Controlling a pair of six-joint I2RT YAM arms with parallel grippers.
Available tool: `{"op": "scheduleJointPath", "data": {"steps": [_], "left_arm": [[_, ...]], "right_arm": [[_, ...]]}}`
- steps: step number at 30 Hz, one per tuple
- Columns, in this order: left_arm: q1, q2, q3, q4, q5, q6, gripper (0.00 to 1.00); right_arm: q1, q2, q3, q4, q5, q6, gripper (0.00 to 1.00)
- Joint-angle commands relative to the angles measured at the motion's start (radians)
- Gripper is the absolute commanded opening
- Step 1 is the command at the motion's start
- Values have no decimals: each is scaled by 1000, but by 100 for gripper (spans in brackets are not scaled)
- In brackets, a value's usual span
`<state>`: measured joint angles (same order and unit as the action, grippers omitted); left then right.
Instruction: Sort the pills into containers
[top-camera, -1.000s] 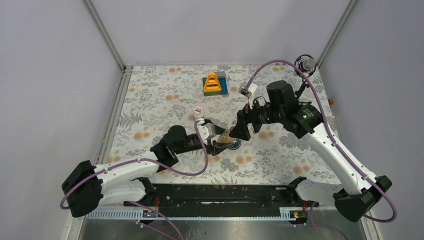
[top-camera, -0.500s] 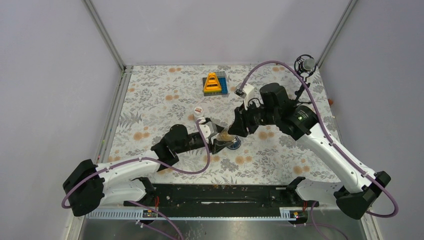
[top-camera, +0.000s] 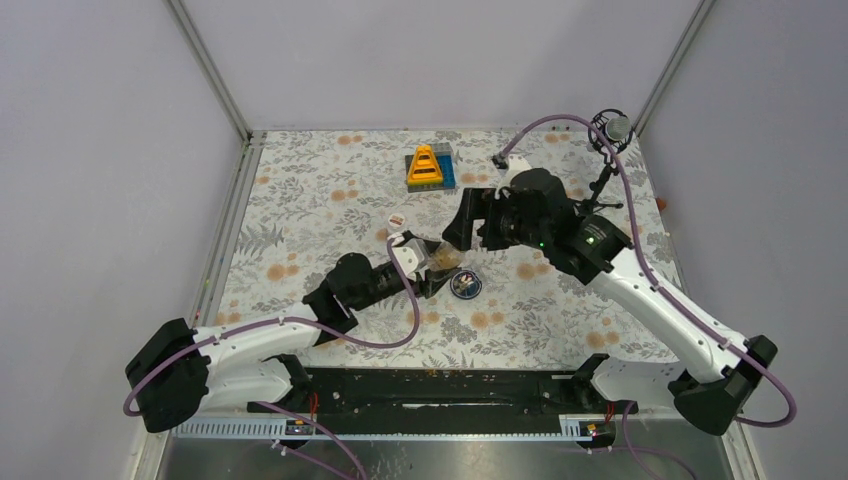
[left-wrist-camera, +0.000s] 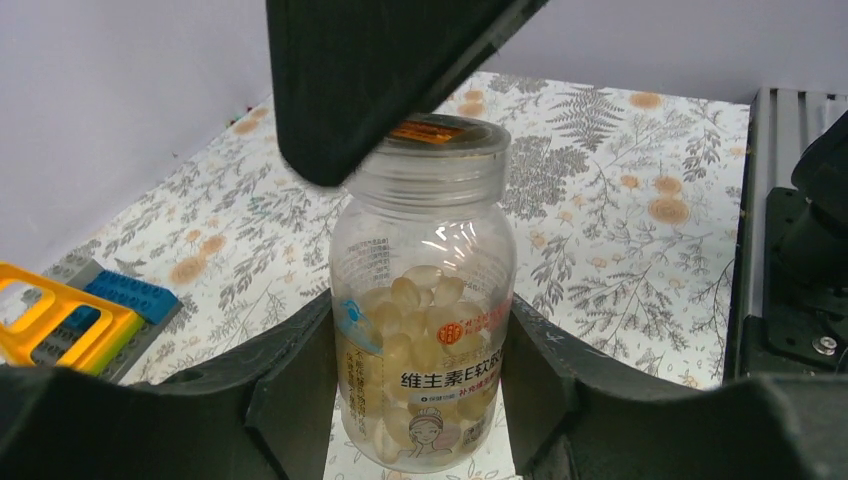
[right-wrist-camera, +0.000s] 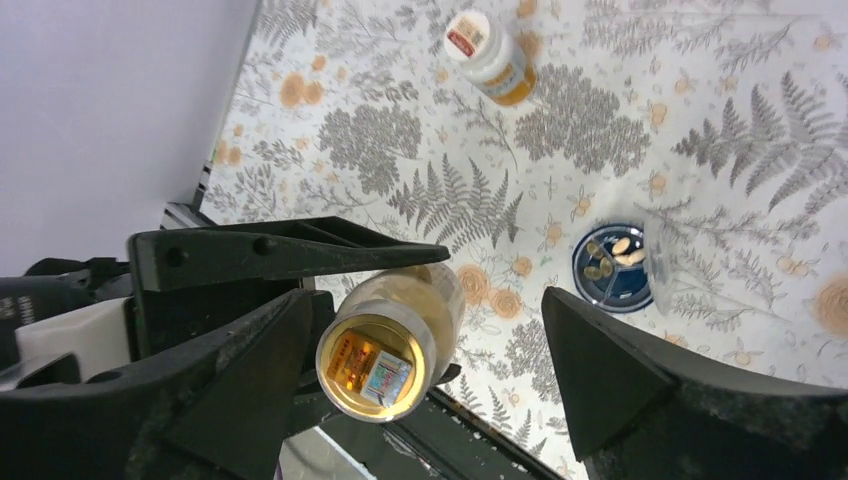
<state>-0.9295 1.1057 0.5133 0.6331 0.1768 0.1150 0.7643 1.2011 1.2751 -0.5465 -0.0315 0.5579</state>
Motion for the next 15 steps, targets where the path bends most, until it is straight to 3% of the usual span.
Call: {"op": "scheduleJointPath", "data": {"steps": [1,9,15], "left_arm": [[-6,-23,44,102,7,-2,0],[-5,-19,100,-12,122,12,0],[3,-38,132,-112,229,38,0]], "right_arm": [[-80,-102,16,73,-140,-110,94],[-118,-151,25,-46,-587,-562,94],[-118,-79,76,-170,-553,-707,90]]}}
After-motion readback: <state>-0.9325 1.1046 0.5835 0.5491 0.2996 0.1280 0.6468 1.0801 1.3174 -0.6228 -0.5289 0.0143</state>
